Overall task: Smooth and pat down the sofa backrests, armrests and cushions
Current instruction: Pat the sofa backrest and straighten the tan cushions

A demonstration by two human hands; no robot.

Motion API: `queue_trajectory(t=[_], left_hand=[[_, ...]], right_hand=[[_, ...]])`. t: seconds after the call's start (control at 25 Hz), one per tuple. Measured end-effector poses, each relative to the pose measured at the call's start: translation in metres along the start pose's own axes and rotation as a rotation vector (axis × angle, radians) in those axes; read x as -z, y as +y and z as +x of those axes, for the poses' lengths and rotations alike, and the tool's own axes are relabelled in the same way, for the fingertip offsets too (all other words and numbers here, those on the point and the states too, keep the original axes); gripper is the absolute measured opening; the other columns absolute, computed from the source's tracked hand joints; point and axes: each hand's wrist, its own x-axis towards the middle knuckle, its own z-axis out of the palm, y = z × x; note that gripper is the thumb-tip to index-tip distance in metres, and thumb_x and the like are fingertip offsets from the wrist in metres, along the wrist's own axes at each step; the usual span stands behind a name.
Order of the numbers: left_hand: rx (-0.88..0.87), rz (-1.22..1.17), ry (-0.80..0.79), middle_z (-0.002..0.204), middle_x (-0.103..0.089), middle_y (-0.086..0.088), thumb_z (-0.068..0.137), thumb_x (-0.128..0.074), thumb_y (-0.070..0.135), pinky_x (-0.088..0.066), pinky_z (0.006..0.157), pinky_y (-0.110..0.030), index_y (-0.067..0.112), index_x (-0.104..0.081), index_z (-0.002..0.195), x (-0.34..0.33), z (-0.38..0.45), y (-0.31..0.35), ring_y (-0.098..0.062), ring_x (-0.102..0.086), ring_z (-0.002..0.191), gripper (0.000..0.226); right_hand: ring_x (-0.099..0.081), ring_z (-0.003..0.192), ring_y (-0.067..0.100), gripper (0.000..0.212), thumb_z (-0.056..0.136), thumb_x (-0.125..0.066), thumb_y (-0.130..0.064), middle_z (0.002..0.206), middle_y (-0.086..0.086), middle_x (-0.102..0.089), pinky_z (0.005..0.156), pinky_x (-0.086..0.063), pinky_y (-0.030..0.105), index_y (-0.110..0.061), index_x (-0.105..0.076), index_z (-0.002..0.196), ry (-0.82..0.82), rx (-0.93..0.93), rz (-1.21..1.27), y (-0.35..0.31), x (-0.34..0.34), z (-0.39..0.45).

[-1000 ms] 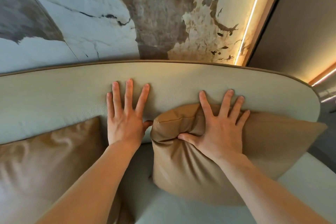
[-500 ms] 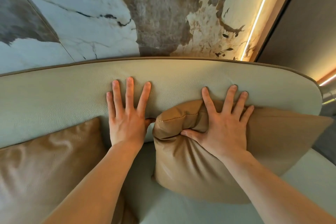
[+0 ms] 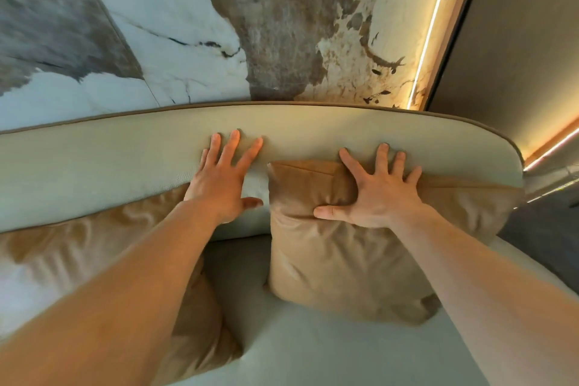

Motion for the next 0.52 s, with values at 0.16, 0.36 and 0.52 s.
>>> queue_trajectory(t=[0.16,0.36,0.52], left_hand=[[0.07,0.052,-0.094,0.173,0.019,0.001,0.094,-0.03,0.08,0.006,0.129,-0.052,0.043,0.006,0.163,0.037,-0.049,0.005,-0.028,0.017,0.159,0.087],[0.138,-0.02,0.022,0.171,0.025,0.005,0.076,0.01,0.094,0.022,0.121,-0.063,0.049,0.017,0.159,0.085,-0.12,0.017,-0.027,0.029,0.156,0.095],[0.145,-0.046,0.033,0.171,0.028,0.003,0.077,-0.002,0.098,0.019,0.122,-0.063,0.049,0.019,0.158,0.117,-0.186,0.02,-0.028,0.034,0.154,0.097]], right_hand=[[0.022,0.156,0.044,0.12,0.055,-0.009,-0.111,0.172,0.011,0.025,0.12,0.01,0.073,-0.054,0.02,0.156,-0.023,0.033,0.027,-0.003,0.022,-0.05],[0.017,0.158,0.038,0.117,0.058,0.006,-0.108,0.174,0.007,0.017,0.118,0.006,0.075,-0.052,0.008,0.16,0.13,0.066,0.028,-0.025,0.052,-0.117],[0.022,0.157,0.036,0.125,0.049,0.004,-0.111,0.173,0.002,0.022,0.124,-0.008,0.071,-0.052,0.009,0.16,0.093,0.074,0.139,-0.049,0.07,-0.183]])
